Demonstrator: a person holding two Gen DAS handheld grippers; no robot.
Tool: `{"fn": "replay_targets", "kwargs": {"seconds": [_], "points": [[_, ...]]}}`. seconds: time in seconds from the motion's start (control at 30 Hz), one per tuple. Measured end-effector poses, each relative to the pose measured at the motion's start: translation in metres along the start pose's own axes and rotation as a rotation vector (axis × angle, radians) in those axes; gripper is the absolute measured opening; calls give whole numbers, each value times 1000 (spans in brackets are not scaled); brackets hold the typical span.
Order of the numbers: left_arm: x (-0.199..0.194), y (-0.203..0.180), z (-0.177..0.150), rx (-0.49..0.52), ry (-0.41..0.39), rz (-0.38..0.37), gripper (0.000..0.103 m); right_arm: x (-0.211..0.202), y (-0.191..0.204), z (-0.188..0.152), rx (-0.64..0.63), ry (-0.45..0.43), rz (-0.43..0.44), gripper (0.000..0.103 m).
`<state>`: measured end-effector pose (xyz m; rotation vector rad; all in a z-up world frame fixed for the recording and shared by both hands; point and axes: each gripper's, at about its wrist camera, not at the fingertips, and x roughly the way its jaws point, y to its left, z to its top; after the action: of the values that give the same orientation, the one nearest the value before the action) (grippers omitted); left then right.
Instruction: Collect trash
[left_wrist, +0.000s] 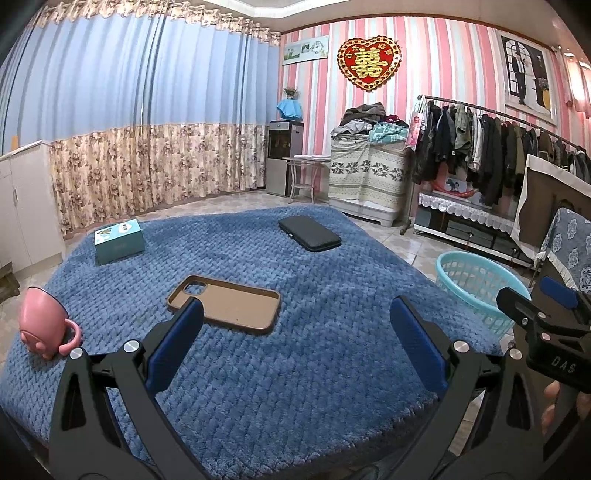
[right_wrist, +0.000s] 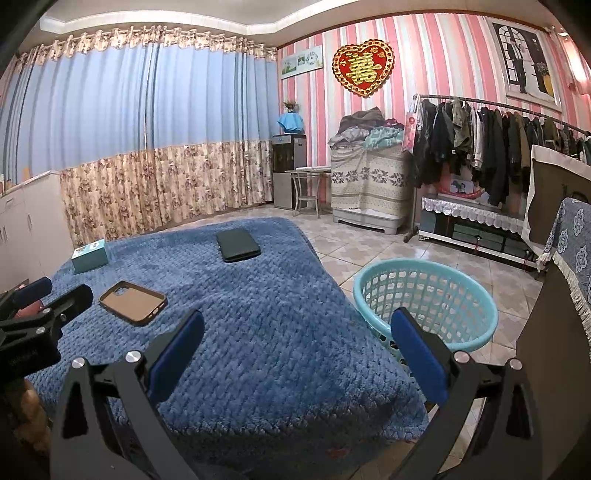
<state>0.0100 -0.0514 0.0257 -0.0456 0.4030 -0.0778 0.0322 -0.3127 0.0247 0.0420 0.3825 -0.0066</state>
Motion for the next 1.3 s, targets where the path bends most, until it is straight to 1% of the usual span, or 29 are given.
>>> {"fn": "replay_targets", "kwargs": {"seconds": [1.3], "points": [[0, -1, 2, 3, -8, 1, 98, 0, -1, 0, -13, -3, 4, 99]]}}
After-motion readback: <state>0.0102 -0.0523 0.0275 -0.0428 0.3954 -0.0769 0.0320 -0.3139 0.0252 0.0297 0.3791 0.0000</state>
